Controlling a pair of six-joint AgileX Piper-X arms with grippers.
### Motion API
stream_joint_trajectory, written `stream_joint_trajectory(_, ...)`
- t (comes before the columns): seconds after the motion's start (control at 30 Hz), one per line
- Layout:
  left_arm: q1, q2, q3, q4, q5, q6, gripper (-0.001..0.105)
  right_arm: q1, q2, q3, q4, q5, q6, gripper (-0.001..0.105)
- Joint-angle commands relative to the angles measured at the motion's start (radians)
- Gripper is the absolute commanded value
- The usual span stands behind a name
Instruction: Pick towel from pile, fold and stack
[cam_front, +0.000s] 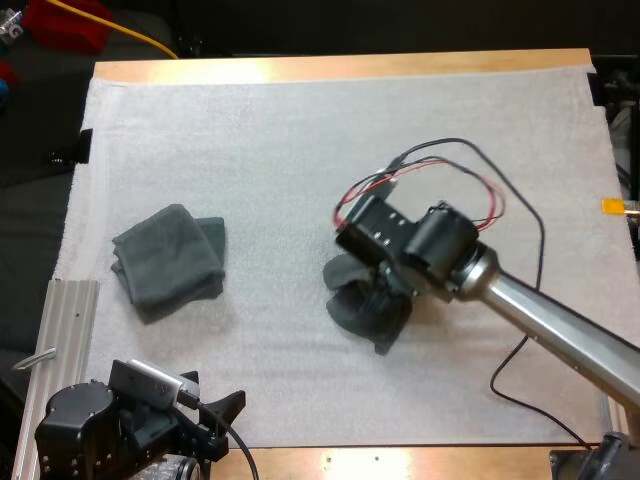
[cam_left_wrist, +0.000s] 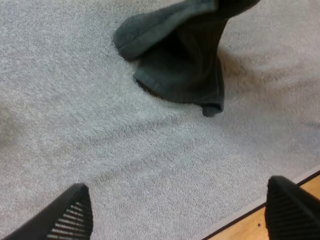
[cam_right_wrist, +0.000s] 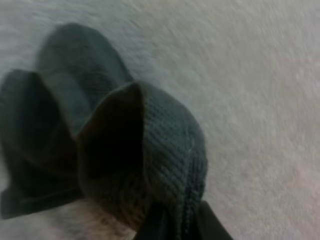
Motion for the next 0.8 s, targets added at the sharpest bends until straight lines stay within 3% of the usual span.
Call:
stream_joint_trajectory(0.0, -0.004, 0.0, -0.006, -0.016, 0.007, -0.002, 0.069, -0.029, -0.007, 0.017, -0.011, 0.007, 0.003, 0.001)
stream_joint_trajectory(0.47, -0.004, 0.0, -0.006, -0.022, 0.009, 0.08, 0.069, -0.262, -0.007, 0.261, -0.098, -0.081, 0.026, 0.001)
stream_joint_trajectory(0.77, -0.004, 0.0, -0.006, -0.058, 0.137, 0.118, 0.069, -0.301, -0.007, 0.454, -0.144, -0.083, 0.073, 0.001)
